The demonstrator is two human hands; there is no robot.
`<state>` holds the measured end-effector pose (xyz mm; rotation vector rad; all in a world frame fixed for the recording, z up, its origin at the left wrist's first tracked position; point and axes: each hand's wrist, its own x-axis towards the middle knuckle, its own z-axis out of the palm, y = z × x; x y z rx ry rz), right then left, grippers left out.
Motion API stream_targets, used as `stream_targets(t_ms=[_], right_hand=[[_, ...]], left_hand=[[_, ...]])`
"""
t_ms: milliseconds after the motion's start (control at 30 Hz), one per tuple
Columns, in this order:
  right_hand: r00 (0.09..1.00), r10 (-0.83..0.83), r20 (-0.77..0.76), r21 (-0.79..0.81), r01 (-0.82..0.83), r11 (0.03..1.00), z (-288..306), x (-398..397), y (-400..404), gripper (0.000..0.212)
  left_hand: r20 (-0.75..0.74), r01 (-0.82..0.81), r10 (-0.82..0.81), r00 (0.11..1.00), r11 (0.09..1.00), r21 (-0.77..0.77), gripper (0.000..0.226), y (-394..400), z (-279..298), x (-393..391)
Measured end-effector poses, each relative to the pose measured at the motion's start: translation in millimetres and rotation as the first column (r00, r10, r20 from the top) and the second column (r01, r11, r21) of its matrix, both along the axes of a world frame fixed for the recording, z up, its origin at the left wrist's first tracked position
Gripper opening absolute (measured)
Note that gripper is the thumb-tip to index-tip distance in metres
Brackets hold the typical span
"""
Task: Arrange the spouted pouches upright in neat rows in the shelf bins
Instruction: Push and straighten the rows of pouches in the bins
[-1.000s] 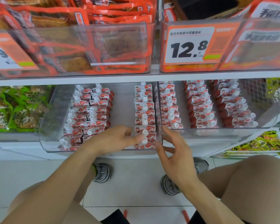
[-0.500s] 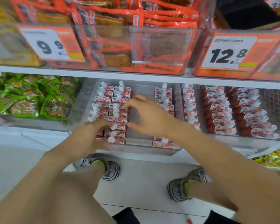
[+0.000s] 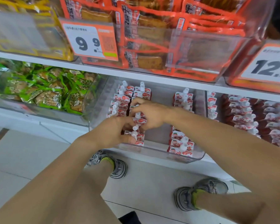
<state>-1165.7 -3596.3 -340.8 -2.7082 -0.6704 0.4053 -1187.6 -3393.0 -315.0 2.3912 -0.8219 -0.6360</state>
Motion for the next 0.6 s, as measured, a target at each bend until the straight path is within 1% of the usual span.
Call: stream_targets(t_ms=[233,300,367,400,433,467,500,533,567,600], right_hand=[[0.998,-0.024,-0.057,0.019,0.025,0.999,4.4,-14.9,-14.0,0.056],[0.996,-0.010,-0.092,0.010,0.011,1.000,13.2,-17.4,-17.3,0.060],[0.986,-0.029,-0.165,0.015,0.032,0.999,29.9,-11.9,-26.1,0.071],[0.978,-0.084,-0.189,0.063,0.097,0.993,35.1,-3.0,-31.7,0.073],[0.967,-0.162,-0.199,0.131,0.190,0.973,38.8,5.7,-36.9,0.069],[0.950,-0.242,-0.198,0.181,0.278,0.943,39.1,15.5,-41.0,0.060],[0.932,-0.320,-0.169,0.171,0.347,0.922,35.3,26.6,-43.1,0.052],[0.916,-0.383,-0.119,0.115,0.396,0.911,31.2,34.6,-43.3,0.051],[0.902,-0.421,-0.091,0.064,0.428,0.902,26.1,41.1,-42.4,0.056],[0.902,-0.424,-0.077,0.053,0.428,0.902,21.9,45.4,-39.8,0.062]], left_hand=[[0.075,0.017,-0.018,0.997,1.000,0.008,0.047,-15.6,-9.0,-12.5],[0.082,0.023,-0.023,0.996,1.000,-0.003,0.047,-17.0,-9.1,-13.7],[0.092,0.029,-0.027,0.995,0.999,-0.024,0.049,-13.5,-7.5,-16.3],[0.097,0.029,-0.025,0.995,0.999,-0.035,0.053,-10.7,-6.6,-18.2],[0.105,0.025,-0.021,0.994,0.999,-0.040,0.057,-8.0,-6.4,-19.9],[0.113,0.015,-0.010,0.994,0.999,-0.050,0.060,-6.2,-6.5,-21.3],[0.111,-0.005,0.012,0.994,0.998,-0.065,0.063,-5.3,-6.3,-22.8],[0.096,-0.036,0.043,0.994,0.996,-0.083,0.068,-5.7,-6.0,-23.9],[0.068,-0.066,0.073,0.995,0.993,-0.096,0.074,-6.8,-6.5,-24.0],[0.034,-0.085,0.089,0.995,0.991,-0.104,0.079,-8.9,-7.4,-23.4]])
